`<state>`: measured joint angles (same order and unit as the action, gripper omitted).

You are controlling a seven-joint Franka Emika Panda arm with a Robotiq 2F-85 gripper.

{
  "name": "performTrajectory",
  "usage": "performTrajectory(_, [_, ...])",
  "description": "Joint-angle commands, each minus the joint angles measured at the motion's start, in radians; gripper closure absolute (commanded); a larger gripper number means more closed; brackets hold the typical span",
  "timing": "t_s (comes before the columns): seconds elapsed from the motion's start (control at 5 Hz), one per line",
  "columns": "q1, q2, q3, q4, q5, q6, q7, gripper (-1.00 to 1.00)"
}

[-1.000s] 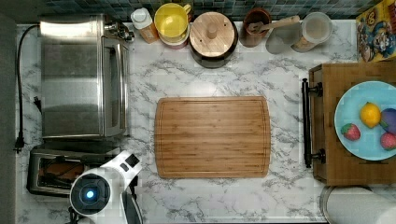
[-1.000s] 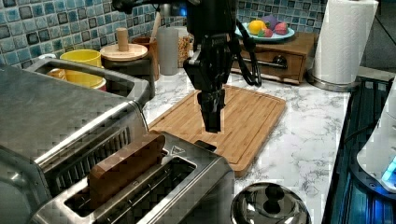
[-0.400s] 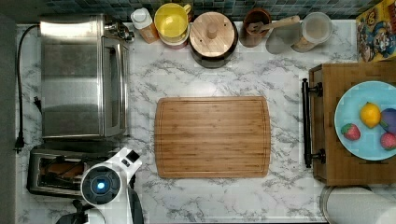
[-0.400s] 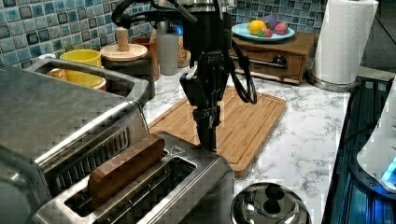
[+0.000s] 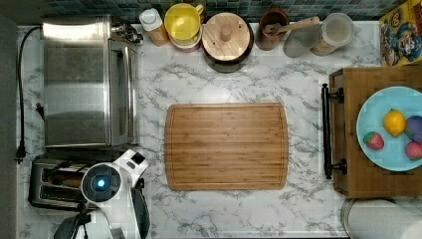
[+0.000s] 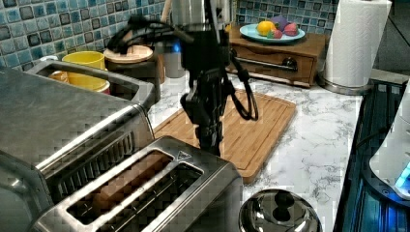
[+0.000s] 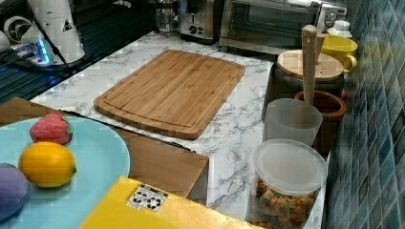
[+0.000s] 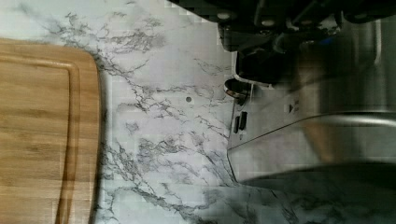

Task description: Turn on the toaster.

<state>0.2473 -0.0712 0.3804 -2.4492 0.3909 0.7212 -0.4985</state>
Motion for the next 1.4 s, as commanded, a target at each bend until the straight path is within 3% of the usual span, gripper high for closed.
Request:
performTrajectory(0.2, [-0.010,0.218,-0.028,0.001,-0.111,0.098,0.149,1.00])
performTrajectory(0.4, [-0.010,0.160,-0.034,-0.070,-0.090,0.129,0.123,1.00])
performTrajectory(1.4, [-0.007,0.160,-0.036,-0.070,-0.089,0.129,0.123,1.00])
